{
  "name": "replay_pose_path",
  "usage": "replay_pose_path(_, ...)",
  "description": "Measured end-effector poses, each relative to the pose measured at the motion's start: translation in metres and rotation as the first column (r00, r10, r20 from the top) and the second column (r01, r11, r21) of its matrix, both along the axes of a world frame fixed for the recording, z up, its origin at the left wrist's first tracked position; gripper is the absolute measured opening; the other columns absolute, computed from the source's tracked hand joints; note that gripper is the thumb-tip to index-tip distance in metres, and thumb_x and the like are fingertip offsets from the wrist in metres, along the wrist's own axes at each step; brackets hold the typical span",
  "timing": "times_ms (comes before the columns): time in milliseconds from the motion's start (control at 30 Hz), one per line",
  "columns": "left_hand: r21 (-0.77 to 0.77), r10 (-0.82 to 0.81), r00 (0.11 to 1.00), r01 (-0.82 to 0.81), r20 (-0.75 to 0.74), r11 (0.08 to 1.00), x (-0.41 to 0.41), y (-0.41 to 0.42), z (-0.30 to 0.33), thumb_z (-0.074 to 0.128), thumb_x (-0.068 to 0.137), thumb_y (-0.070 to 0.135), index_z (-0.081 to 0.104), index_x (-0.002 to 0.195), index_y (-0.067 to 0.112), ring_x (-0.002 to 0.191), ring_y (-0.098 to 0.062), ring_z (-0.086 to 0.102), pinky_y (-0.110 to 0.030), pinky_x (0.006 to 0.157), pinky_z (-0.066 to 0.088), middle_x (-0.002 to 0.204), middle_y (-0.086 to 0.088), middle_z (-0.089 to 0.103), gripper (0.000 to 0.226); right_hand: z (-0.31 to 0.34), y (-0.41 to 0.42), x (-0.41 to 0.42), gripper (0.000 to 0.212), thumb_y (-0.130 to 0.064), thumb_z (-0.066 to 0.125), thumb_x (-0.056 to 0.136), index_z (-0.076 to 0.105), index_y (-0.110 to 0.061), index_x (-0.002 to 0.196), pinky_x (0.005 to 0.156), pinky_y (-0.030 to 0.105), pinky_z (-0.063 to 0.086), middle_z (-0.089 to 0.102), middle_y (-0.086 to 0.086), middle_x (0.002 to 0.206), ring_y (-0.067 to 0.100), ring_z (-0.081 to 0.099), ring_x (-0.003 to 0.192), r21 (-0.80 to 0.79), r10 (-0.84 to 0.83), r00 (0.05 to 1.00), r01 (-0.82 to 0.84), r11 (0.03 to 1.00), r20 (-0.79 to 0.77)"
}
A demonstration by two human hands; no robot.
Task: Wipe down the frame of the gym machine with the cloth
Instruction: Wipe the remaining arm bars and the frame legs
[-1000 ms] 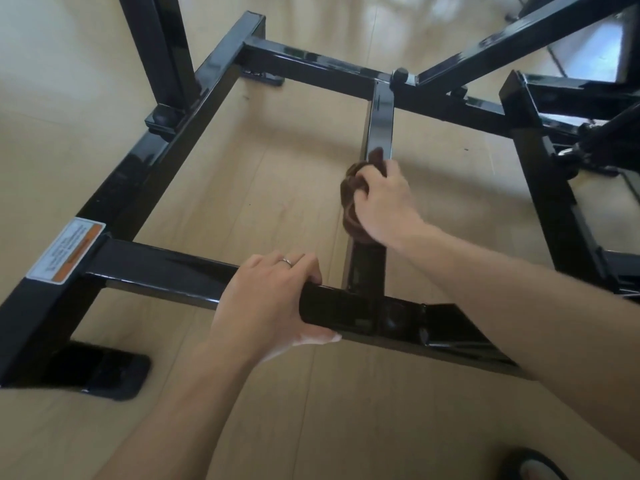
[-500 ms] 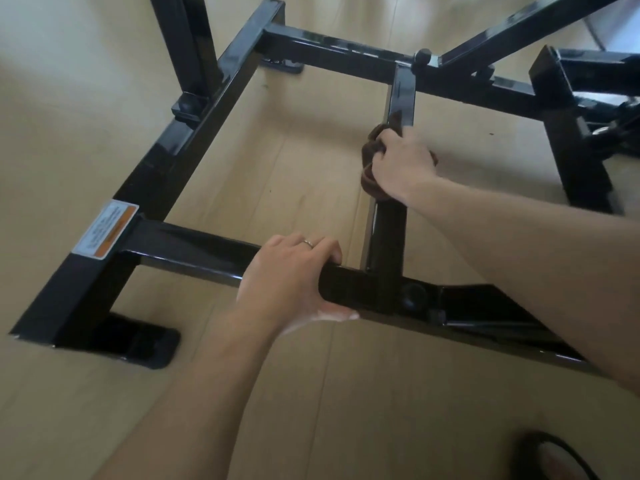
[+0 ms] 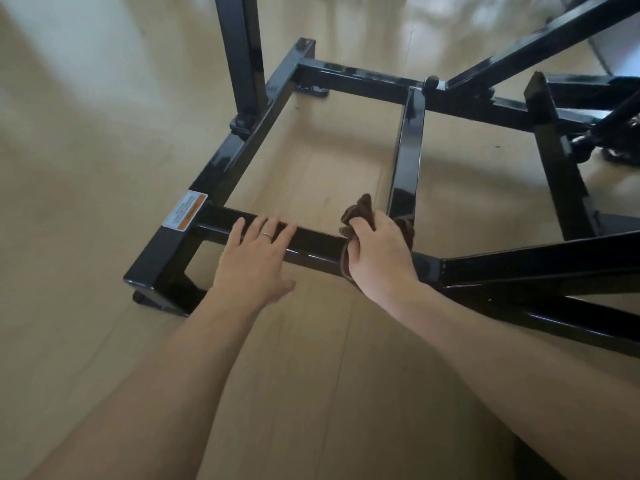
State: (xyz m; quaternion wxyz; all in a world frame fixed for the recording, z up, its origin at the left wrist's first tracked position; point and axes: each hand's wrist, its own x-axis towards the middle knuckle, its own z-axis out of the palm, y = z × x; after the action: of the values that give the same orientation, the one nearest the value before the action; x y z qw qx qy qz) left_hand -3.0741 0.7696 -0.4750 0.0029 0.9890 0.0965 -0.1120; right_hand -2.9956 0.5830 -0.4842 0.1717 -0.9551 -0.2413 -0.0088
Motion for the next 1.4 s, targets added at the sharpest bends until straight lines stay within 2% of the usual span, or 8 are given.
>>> replay_pose_path(200, -0.125, 0.206, 0.977, -0.197, 0.059, 0.972, 0.006, 0.018, -0.002, 0.074, 0.086, 0.027, 0.024, 0.158, 0.027, 0.155, -0.029, 0.016, -0.047, 0.126, 0.019, 0.166, -0.009, 0.021, 0.088, -0.009, 0.067, -0.016, 0.025, -0.027, 0.052, 0.102, 0.06, -0.018, 0.125, 0.107, 0.044, 0.048, 0.059, 0.011, 0.126, 0.028, 0.056, 0.115, 0.058, 0.131, 0.99, -0.134, 0.989, 0.06)
replay_pose_path(433, -0.219, 0.239, 0.958, -0.202, 0.159, 0.955, -0.005, 0.026, -0.013, 0.069, 0.082, 0.009, 0.024, 0.158, 0.027, 0.154, -0.019, 0.014, -0.041, 0.106, 0.05, 0.165, 0.004, 0.021, 0.091, -0.006, 0.111, 0.004, 0.031, -0.031, 0.038, 0.106, 0.052, -0.022, 0.132, 0.086, 0.042, 0.051, 0.054, 0.011, 0.119, 0.028, 0.056, 0.097, 0.06, 0.195, 0.976, -0.189, 0.98, -0.095)
replay_pose_path(667, -0.259, 0.224, 0.973, -0.201, 0.062, 0.945, -0.006, 0.03, -0.008, 0.068, 0.087, 0.01, 0.005, 0.162, 0.035, 0.157, -0.016, -0.002, -0.04, 0.109, 0.047, 0.17, 0.009, 0.0, 0.101, -0.011, 0.008, 0.003, 0.035, -0.03, 0.044, 0.105, 0.051, -0.018, 0.138, 0.083, 0.039, 0.058, 0.058, 0.011, 0.12, 0.022, 0.059, 0.093, -0.003, 0.138, 0.99, -0.138, 0.99, -0.014)
replay_pose_path(767, -0.177, 0.2, 0.977, -0.183, 0.08, 0.967, -0.013, 0.041, -0.005, 0.068, 0.085, 0.019, 0.003, 0.162, 0.029, 0.156, -0.023, 0.007, -0.04, 0.125, 0.02, 0.17, -0.001, 0.005, 0.102, -0.014, 0.007, -0.004, 0.035, -0.026, 0.046, 0.103, 0.053, -0.016, 0.135, 0.087, 0.042, 0.057, 0.056, 0.013, 0.119, 0.026, 0.057, 0.1, -0.021, 0.094, 0.995, -0.094, 0.995, 0.043)
replay_pose_path(833, -0.097, 0.359, 0.924, -0.349, 0.13, 0.932, -0.031, 0.06, -0.007, 0.068, 0.084, 0.029, 0.002, 0.161, 0.021, 0.153, -0.032, 0.014, -0.044, 0.127, 0.013, 0.165, -0.013, 0.009, 0.102, -0.014, 0.021, -0.007, 0.035, -0.028, 0.044, 0.101, 0.057, -0.013, 0.131, 0.089, 0.046, 0.055, 0.057, 0.015, 0.116, 0.029, 0.056, 0.099, -0.035, 0.081, 0.994, -0.078, 0.996, 0.076)
replay_pose_path(1000, -0.299, 0.674, 0.737, -0.634, 0.045, 0.713, -0.07, 0.107, -0.019, 0.079, 0.081, 0.035, 0.037, 0.133, 0.011, 0.111, -0.037, 0.056, -0.049, 0.084, 0.051, 0.118, -0.013, 0.052, 0.071, -0.013, 0.086, -0.013, 0.045, -0.039, 0.034, 0.099, 0.057, -0.013, 0.129, 0.092, 0.047, 0.051, 0.056, 0.019, 0.115, 0.034, 0.056, 0.1, -0.112, 0.21, 0.97, -0.196, 0.974, 0.123)
replay_pose_path(1167, -0.267, 0.673, 0.739, -0.643, 0.031, 0.718, -0.068, 0.118, -0.013, 0.077, 0.081, 0.029, 0.042, 0.109, 0.017, 0.085, -0.03, 0.057, -0.039, 0.065, 0.046, 0.094, -0.004, 0.053, 0.046, -0.014, 0.159, -0.009, 0.035, -0.039, 0.041, 0.102, 0.055, -0.015, 0.123, 0.094, 0.041, 0.048, 0.057, 0.016, 0.116, 0.029, 0.057, 0.102, -0.103, 0.367, 0.917, -0.355, 0.929, 0.154)
replay_pose_path(1400, -0.298, 0.71, 0.704, -0.675, 0.015, 0.675, -0.066, 0.118, -0.012, 0.077, 0.081, 0.027, 0.048, 0.118, 0.019, 0.092, -0.03, 0.06, -0.04, 0.07, 0.05, 0.101, -0.003, 0.059, 0.048, -0.016, 0.186, 0.002, 0.029, -0.037, 0.042, 0.102, 0.053, -0.015, 0.117, 0.087, 0.04, 0.05, 0.052, 0.016, 0.117, 0.03, 0.057, 0.098, -0.167, 0.555, 0.806, -0.53, 0.831, 0.204)
